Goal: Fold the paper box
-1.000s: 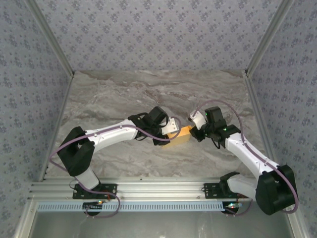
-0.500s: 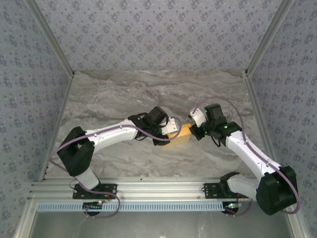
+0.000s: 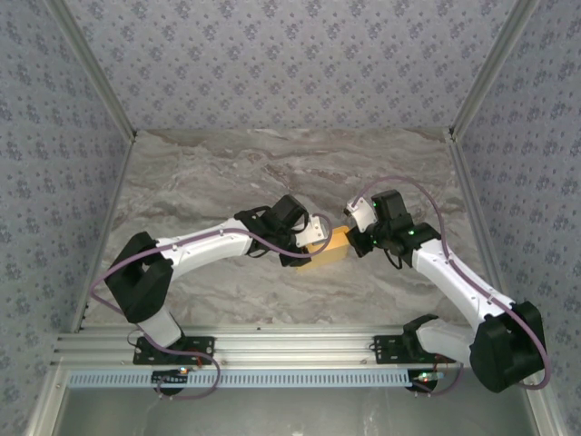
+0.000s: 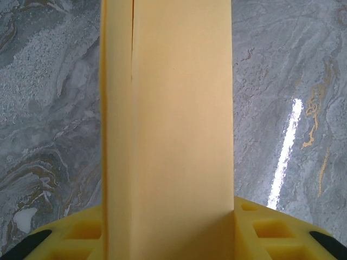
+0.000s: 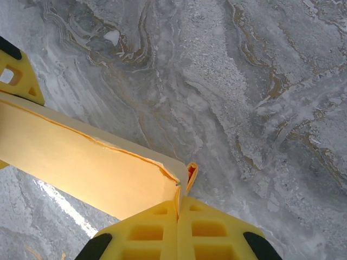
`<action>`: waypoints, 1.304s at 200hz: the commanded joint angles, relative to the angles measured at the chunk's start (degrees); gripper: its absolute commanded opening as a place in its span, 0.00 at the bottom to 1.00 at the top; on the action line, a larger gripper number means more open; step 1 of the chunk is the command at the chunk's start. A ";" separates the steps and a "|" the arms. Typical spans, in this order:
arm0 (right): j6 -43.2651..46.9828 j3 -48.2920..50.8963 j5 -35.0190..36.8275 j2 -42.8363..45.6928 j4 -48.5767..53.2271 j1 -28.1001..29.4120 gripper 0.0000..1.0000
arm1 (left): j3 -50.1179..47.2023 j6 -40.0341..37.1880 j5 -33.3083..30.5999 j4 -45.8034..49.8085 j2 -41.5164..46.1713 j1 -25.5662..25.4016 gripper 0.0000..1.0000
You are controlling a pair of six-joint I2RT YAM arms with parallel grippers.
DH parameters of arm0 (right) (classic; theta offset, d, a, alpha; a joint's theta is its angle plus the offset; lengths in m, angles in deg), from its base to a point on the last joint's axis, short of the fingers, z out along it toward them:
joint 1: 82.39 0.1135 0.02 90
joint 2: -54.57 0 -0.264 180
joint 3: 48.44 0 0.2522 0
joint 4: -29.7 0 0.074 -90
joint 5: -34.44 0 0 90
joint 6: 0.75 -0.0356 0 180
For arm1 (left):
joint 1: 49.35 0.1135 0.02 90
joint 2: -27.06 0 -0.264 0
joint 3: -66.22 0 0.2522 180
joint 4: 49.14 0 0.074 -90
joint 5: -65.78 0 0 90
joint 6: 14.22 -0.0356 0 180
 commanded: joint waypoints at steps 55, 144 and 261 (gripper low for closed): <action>-4.57 0.25 -2.91 -0.59 -0.65 3.84 0.03 | 0.76 0.15 -1.19 1.64 -2.86 -0.34 0.33; -9.21 5.20 -2.16 2.30 -4.89 5.22 0.01 | 0.85 0.24 -1.53 1.63 -3.24 -0.34 0.33; -8.65 0.02 -0.82 0.75 -2.52 5.58 0.00 | 1.11 -0.03 -1.24 2.05 -3.59 -0.38 0.33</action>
